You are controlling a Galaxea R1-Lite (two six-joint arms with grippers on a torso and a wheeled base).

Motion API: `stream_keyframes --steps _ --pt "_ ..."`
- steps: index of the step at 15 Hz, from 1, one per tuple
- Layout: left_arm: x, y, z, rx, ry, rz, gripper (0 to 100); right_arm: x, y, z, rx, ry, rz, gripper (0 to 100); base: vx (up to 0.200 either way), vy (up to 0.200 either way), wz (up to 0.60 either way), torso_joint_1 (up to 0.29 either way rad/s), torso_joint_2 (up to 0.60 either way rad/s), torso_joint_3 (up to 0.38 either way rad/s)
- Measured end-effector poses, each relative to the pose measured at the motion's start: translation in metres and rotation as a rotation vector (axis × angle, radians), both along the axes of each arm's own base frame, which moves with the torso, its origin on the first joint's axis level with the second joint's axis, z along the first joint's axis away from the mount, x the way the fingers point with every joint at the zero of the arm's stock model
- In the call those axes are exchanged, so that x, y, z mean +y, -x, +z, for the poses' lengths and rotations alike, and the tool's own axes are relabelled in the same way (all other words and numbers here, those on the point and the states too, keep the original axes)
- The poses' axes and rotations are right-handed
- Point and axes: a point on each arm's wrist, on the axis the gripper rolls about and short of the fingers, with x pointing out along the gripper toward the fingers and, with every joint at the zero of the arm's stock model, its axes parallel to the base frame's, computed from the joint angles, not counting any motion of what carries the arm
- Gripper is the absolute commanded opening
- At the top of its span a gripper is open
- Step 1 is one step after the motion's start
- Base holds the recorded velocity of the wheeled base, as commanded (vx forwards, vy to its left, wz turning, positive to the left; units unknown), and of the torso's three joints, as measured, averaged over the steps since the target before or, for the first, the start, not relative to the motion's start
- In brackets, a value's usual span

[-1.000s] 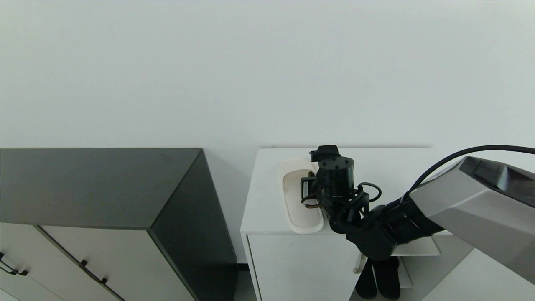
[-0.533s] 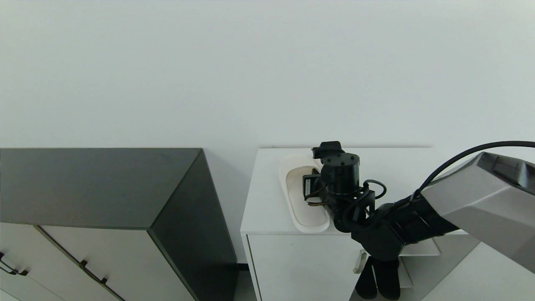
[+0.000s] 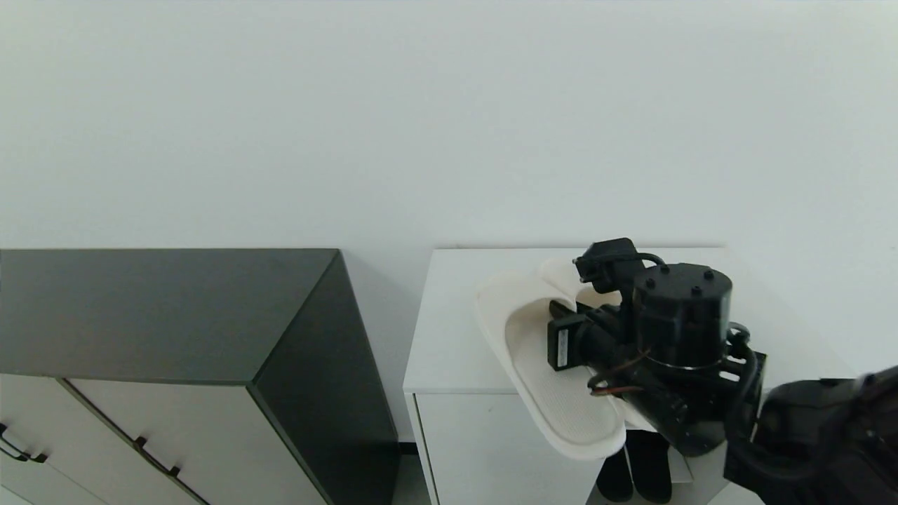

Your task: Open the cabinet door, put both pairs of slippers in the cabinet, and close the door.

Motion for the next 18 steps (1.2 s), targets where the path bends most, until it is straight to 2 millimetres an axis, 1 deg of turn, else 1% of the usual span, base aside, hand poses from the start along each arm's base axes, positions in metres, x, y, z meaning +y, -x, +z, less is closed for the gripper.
stream_keyframes --steps 1,3,6,9,18 --pt "0.0 0.0 0.0 0.0 0.0 0.0 0 -0.002 0.013 0.0 0.006 -0.001 0.027 0 0.0 0.0 0.0 0.0 0.0 0.0" --pt "0.0 0.0 0.0 0.0 0.0 0.0 0 -0.005 0.024 0.004 0.003 -0.007 0.049 0 0.0 0.0 0.0 0.0 0.0 0.0" --pt "0.0 0.0 0.0 0.0 0.0 0.001 0 -0.008 0.03 0.006 0.0 -0.012 0.056 0 0.0 0.0 0.0 0.0 0.0 0.0" --pt "0.0 0.0 0.0 0.0 0.0 0.0 0 -0.009 0.031 0.007 -0.002 -0.014 0.054 0 0.0 0.0 0.0 0.0 0.0 0.0" --pt "0.0 0.0 0.0 0.0 0.002 0.001 0 -0.01 0.031 0.005 0.001 -0.01 0.051 0 -0.2 0.0 0.0 0.002 0.0 0.003"
